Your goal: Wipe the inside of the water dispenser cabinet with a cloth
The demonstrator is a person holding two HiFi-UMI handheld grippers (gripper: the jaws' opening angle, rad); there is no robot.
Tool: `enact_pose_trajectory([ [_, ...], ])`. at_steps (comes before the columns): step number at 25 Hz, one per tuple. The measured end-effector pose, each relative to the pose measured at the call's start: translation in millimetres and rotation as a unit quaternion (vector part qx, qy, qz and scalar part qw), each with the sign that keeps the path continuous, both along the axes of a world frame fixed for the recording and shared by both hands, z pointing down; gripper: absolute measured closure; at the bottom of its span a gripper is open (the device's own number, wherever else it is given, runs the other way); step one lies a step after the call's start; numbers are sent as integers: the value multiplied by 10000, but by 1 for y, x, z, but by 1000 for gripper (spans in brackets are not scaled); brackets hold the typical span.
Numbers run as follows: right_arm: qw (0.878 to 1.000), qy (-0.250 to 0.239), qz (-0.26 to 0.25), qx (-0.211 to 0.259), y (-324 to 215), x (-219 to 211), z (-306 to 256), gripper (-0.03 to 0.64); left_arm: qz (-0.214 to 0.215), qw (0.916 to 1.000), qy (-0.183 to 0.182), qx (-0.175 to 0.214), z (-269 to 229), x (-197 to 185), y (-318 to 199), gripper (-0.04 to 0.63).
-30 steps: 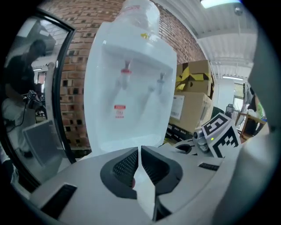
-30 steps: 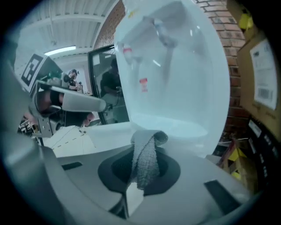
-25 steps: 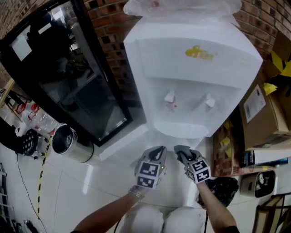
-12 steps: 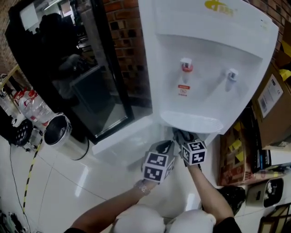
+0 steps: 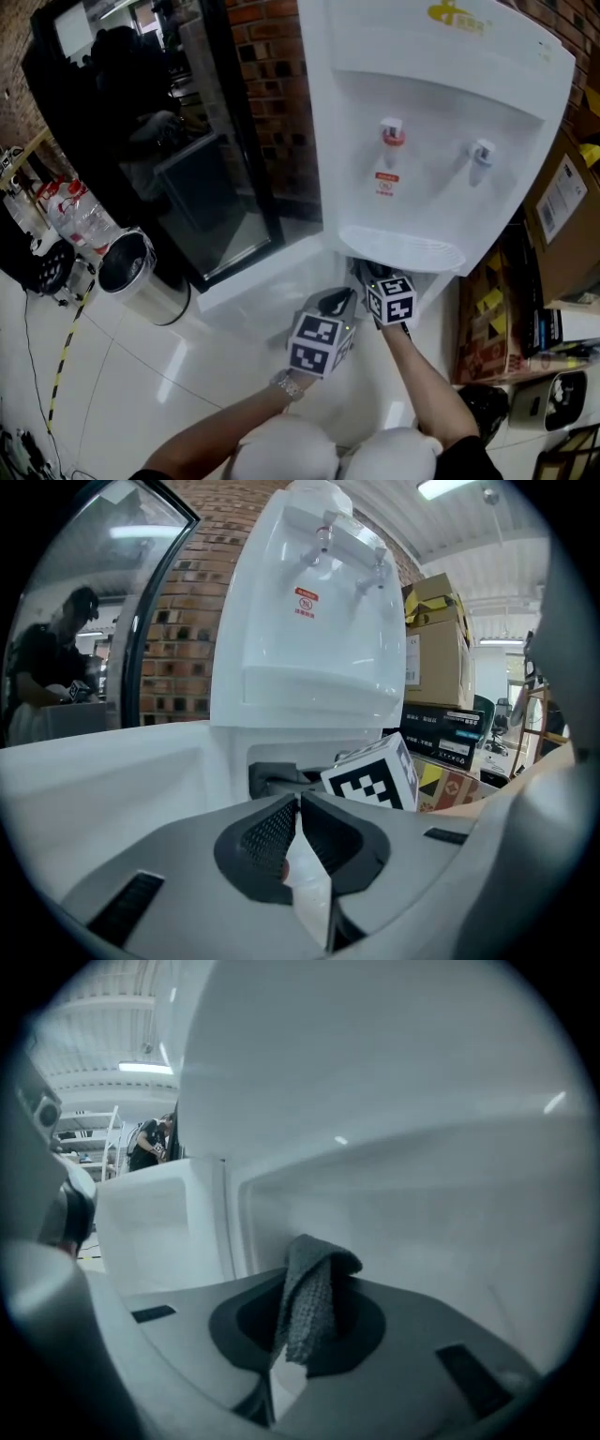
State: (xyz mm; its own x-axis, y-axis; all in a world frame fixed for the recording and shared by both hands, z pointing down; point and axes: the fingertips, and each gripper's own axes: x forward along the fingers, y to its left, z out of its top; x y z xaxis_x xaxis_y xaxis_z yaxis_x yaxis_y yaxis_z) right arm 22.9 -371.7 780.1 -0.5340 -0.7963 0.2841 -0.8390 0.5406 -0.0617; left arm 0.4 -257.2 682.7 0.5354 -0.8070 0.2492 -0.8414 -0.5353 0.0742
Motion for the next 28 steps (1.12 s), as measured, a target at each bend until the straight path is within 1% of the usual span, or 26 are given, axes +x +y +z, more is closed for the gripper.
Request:
enact_pose_trajectory([
  [4, 9984, 185, -199, -493, 12, -8, 44, 595, 67, 10000, 14, 24, -2, 2, 3, 572],
  [7, 9946, 379, -385, -888, 24, -11, 76, 595, 79, 9999, 71, 1, -3, 0, 4, 572],
  [9, 9933, 381, -422, -1004, 28, -9, 81, 595, 74, 9999, 122, -17, -2, -1, 5, 572],
  [11, 9950, 231, -346, -910, 27, -3, 68, 595, 83, 9998, 172, -19, -3, 0, 5, 572],
  [15, 9992, -149, -33, -370, 13, 14, 13, 595, 100, 9996, 252, -21, -4, 1, 6, 572],
  [18, 9997, -231, 113, -9, 4, 19, -16, 595, 123, 9996, 244, -10, -5, 0, 8, 572],
  [20, 9997, -184, 117, 73, -1, 15, -18, 595, 112, 9997, 224, -3, -6, -3, 8, 572],
  [23, 10000, -12, -20, -79, -3, 3, 0, 595, 66, 9998, 201, 2, -8, -8, 8, 572],
  [28, 9949, 537, -429, -732, 15, -15, 65, 595, 49, 9997, 259, 23, -11, -10, 8, 572],
])
